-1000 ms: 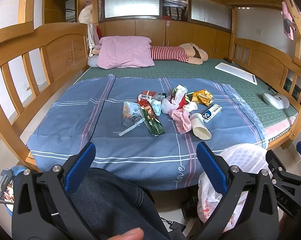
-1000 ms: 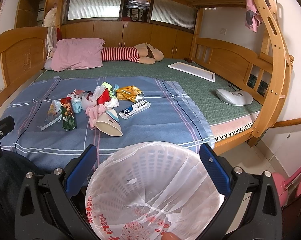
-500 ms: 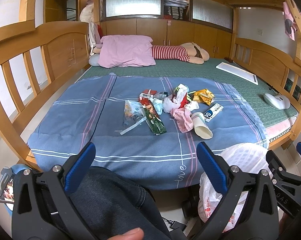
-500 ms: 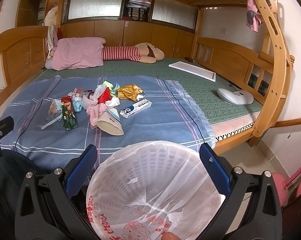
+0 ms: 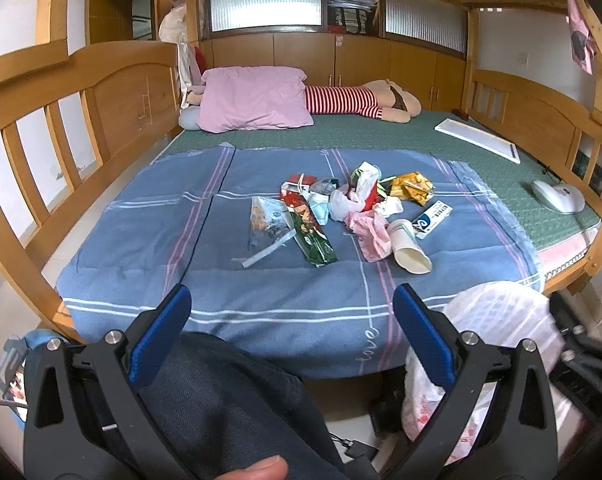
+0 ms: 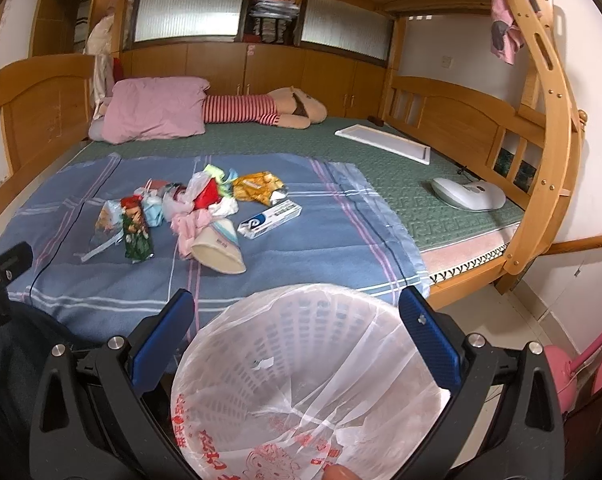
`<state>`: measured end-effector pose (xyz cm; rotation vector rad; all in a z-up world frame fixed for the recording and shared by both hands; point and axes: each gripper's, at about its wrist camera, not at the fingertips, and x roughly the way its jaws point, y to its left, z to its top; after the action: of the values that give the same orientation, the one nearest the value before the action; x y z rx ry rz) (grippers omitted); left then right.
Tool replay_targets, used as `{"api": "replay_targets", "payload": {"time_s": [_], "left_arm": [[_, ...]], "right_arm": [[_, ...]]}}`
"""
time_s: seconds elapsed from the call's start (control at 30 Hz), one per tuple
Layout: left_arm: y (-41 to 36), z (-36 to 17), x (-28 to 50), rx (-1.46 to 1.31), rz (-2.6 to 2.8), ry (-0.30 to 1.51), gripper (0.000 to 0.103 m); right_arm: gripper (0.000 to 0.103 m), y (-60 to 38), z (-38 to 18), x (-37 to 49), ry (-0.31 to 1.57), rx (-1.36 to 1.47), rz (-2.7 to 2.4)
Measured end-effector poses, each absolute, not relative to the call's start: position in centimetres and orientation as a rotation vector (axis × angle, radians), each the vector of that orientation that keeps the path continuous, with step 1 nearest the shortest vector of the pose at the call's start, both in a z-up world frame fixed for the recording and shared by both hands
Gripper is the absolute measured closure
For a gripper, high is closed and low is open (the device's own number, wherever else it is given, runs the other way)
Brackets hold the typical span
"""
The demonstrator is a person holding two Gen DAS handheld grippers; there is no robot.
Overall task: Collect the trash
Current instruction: 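Grasp the pink tissue with the right gripper while the left gripper grasps the clear bag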
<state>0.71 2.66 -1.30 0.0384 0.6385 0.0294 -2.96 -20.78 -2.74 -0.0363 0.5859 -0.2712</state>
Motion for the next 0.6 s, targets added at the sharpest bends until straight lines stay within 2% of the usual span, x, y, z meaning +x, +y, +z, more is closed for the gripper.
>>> {"api": "replay_targets", "payload": {"time_s": [0.27,0.6], "left_arm": [[6.4,-2.0,5.1,-0.002,0.093,0.649,0.003],[11.9,-2.7,10.9,-0.056,0.149,0.676,0.003]], "right_arm": [[0.003,-20.5,-2.5,0.6,0.637,-0.030,-0.290],[0.003,-14.0,-3.2,6.2,0.677,-0.074,-0.215]]}}
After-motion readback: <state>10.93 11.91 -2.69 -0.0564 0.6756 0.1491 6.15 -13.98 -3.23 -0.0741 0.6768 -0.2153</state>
